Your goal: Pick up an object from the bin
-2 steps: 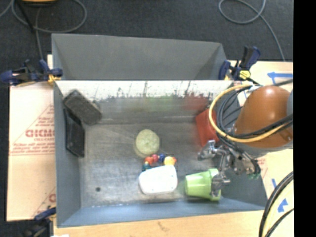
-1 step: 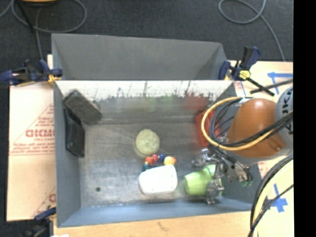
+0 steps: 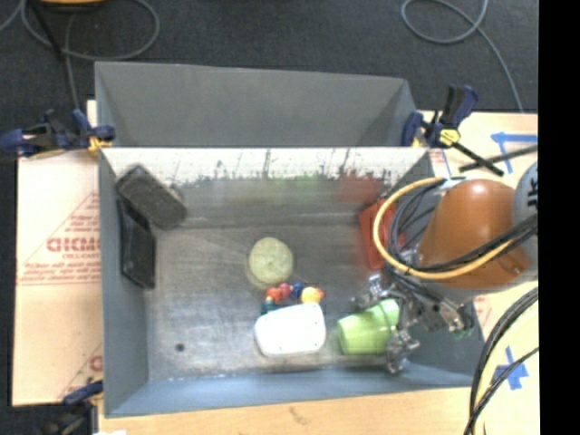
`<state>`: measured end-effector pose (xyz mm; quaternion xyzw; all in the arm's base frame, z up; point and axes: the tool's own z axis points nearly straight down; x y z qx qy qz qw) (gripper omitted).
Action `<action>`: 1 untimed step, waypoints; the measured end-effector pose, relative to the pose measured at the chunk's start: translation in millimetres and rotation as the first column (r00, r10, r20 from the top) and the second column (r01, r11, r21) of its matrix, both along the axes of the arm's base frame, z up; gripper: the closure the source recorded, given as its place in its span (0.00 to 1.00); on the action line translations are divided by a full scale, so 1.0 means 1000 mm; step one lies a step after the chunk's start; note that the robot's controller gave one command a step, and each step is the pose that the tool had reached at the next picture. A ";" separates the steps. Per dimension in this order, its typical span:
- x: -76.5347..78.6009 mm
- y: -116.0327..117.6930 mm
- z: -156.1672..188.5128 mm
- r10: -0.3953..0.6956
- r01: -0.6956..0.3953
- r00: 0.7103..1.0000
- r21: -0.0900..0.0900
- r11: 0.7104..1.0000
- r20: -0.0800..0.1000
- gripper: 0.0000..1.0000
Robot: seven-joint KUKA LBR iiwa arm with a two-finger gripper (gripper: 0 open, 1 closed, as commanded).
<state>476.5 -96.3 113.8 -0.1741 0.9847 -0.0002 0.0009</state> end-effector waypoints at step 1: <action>0.015 -0.004 -0.029 -0.056 0.056 0.998 0.001 0.998 0.002 0.00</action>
Offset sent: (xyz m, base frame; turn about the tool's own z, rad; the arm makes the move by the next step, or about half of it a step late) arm 0.0199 -0.0113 -0.0438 -0.0023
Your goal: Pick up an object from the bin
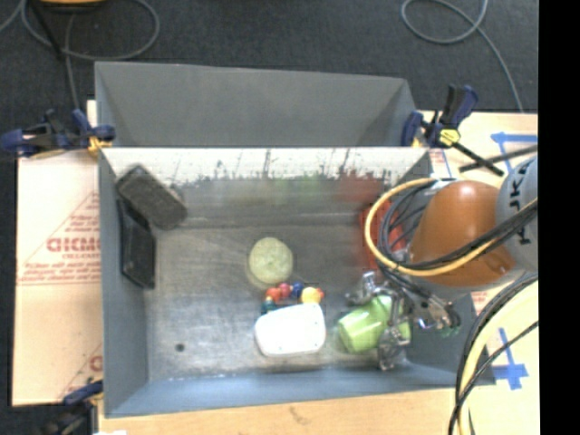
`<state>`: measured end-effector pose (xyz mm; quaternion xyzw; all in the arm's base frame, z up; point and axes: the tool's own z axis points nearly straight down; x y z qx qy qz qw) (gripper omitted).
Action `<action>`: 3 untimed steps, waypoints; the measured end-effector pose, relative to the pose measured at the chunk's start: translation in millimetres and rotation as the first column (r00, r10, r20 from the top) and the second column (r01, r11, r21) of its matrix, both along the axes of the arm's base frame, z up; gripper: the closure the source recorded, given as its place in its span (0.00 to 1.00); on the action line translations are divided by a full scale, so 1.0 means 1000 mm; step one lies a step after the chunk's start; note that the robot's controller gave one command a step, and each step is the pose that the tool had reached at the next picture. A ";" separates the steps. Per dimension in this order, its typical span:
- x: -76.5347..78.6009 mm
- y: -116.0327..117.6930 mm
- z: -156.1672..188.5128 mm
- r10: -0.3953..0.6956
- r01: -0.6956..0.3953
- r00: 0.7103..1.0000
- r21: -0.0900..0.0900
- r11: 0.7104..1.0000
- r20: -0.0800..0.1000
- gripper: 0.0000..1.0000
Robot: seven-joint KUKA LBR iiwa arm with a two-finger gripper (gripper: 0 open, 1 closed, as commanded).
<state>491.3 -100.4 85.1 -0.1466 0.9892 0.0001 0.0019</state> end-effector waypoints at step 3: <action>0.008 -0.004 -0.003 0.061 -0.061 0.998 0.003 0.998 -0.002 1.00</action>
Offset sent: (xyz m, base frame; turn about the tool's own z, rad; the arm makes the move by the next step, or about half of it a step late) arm 0.0000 0.0000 0.0000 0.0000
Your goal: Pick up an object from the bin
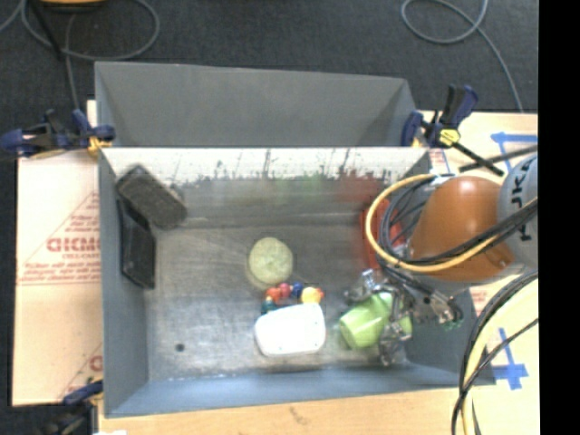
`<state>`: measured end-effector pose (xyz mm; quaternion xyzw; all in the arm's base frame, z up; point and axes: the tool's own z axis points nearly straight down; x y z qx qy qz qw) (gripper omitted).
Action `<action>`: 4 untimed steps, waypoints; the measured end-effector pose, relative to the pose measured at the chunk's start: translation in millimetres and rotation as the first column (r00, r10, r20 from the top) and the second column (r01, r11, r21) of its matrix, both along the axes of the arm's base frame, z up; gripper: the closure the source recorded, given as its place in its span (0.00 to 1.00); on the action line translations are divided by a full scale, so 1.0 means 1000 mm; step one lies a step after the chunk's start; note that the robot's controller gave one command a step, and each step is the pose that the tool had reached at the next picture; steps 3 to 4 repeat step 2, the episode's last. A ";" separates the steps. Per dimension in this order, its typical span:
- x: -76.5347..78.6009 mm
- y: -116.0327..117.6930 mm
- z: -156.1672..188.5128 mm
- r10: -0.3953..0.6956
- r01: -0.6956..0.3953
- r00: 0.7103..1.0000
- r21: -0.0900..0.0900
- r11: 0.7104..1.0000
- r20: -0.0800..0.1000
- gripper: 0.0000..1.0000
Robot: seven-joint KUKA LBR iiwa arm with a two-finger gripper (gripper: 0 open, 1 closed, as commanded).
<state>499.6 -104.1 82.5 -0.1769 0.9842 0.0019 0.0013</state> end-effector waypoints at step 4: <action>-0.002 -0.002 0.036 -0.002 0.002 1.000 -0.004 1.000 -0.002 1.00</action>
Offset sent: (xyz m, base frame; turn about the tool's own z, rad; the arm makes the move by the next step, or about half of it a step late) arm -0.0001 0.0000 0.0095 0.0000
